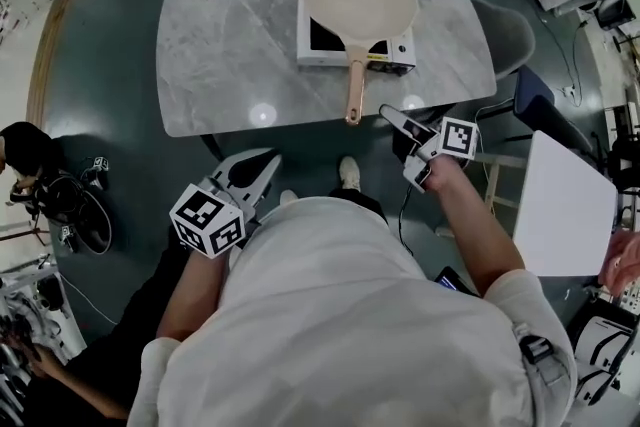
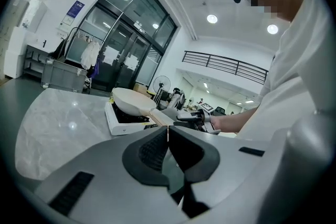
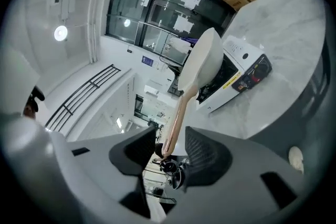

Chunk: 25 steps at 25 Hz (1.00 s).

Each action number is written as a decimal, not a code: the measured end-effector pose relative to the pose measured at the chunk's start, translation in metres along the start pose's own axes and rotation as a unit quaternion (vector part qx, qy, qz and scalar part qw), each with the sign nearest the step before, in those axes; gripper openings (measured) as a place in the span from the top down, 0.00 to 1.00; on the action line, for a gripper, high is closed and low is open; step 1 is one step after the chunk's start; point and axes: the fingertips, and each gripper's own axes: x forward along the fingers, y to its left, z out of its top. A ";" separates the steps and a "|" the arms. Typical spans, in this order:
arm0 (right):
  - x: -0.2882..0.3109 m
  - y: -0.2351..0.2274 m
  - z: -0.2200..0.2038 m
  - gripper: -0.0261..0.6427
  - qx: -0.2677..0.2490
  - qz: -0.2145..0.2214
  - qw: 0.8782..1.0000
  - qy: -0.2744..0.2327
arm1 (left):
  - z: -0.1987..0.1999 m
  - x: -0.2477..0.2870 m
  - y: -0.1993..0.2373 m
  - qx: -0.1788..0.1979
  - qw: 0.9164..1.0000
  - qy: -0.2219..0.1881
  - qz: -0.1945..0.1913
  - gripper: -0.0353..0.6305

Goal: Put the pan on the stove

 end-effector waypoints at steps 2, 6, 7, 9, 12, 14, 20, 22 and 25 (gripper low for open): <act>-0.008 0.010 -0.013 0.76 -0.021 -0.014 1.000 -0.009 | -0.001 -0.001 -0.001 0.000 1.000 0.002 -0.008 0.92; -0.020 0.031 -0.037 0.93 -0.048 -0.027 0.998 -0.026 | -0.002 -0.004 -0.004 -0.001 1.000 0.006 -0.020 0.92; -0.021 0.035 -0.042 0.95 -0.054 -0.028 0.998 -0.027 | -0.002 -0.005 -0.005 0.000 1.000 0.009 -0.022 0.92; -0.021 0.042 -0.055 0.95 -0.070 -0.033 0.997 -0.022 | -0.005 -0.005 -0.007 0.002 1.000 0.013 -0.026 0.92; -0.021 0.049 -0.075 0.95 -0.098 -0.041 0.994 -0.002 | -0.007 -0.007 -0.011 0.005 0.999 0.014 -0.033 0.92; -0.018 0.058 -0.085 0.95 -0.104 -0.034 0.994 0.005 | -0.008 -0.012 -0.013 0.007 0.999 0.015 -0.035 0.92; -0.012 0.065 -0.098 0.95 -0.114 -0.029 0.993 0.023 | -0.012 -0.016 -0.012 0.006 0.999 0.016 -0.029 0.92; -0.011 0.067 -0.100 0.95 -0.121 -0.027 0.992 0.028 | -0.014 -0.018 -0.012 0.002 1.000 0.015 -0.025 0.92; -0.009 0.070 -0.101 0.95 -0.127 -0.026 0.991 0.033 | -0.016 -0.021 -0.012 -0.004 1.000 0.013 -0.021 0.92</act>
